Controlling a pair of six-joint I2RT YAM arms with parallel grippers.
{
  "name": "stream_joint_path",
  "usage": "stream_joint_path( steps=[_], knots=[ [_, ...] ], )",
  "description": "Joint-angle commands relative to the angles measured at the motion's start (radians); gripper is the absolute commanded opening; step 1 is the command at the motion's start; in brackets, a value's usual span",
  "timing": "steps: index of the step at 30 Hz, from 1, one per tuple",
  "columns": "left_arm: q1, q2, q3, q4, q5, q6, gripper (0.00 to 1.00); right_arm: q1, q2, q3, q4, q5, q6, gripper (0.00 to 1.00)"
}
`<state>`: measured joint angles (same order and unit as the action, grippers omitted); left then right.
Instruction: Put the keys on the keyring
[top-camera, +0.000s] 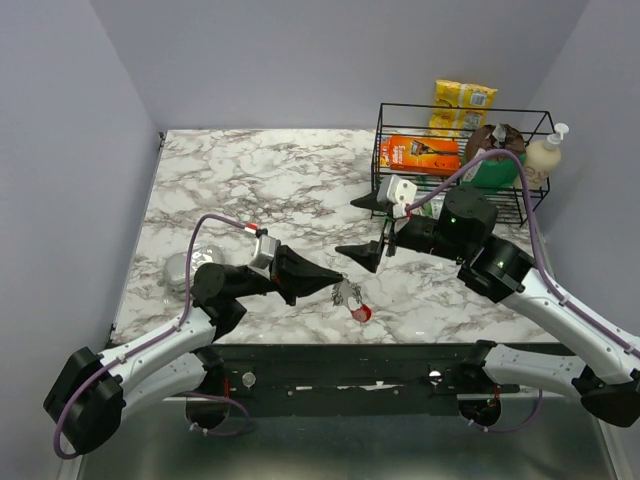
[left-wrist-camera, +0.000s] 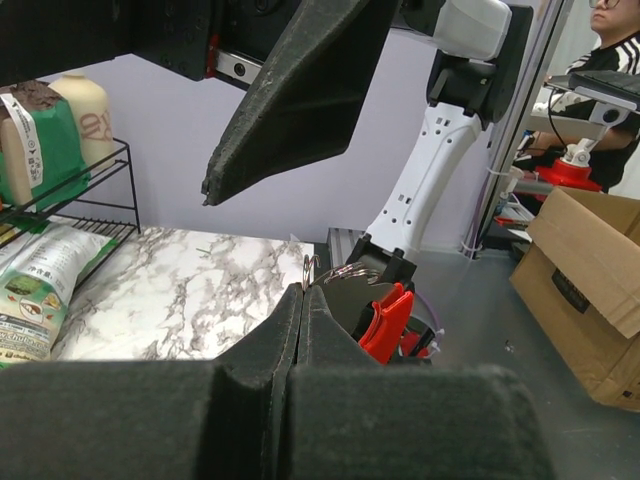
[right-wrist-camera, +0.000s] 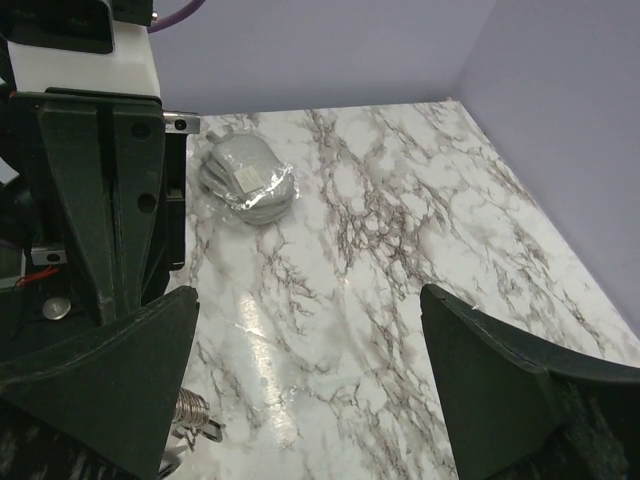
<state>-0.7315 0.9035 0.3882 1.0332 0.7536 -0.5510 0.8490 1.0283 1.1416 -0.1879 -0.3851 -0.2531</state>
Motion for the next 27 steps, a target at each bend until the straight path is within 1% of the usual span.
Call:
stream_joint_path(
  steps=[1,8,17,23,27],
  knots=[
    [-0.008,0.002,-0.002,0.067,-0.023,0.003,0.0,-0.001,-0.027,-0.02,0.031,0.046,0.017,0.99],
    [-0.008,-0.028,-0.018,0.024,-0.023,0.045,0.0,-0.002,-0.082,-0.066,0.053,0.1,0.041,0.99],
    [-0.008,-0.109,-0.034,-0.047,0.003,0.103,0.0,-0.004,-0.183,-0.186,0.074,0.058,0.074,0.99],
    [-0.006,-0.201,-0.043,-0.156,0.018,0.16,0.0,-0.004,-0.257,-0.244,0.077,-0.073,0.071,0.99],
    [-0.006,-0.271,-0.032,-0.248,0.036,0.201,0.0,-0.002,-0.287,-0.256,0.074,-0.211,0.069,0.98]
  ],
)
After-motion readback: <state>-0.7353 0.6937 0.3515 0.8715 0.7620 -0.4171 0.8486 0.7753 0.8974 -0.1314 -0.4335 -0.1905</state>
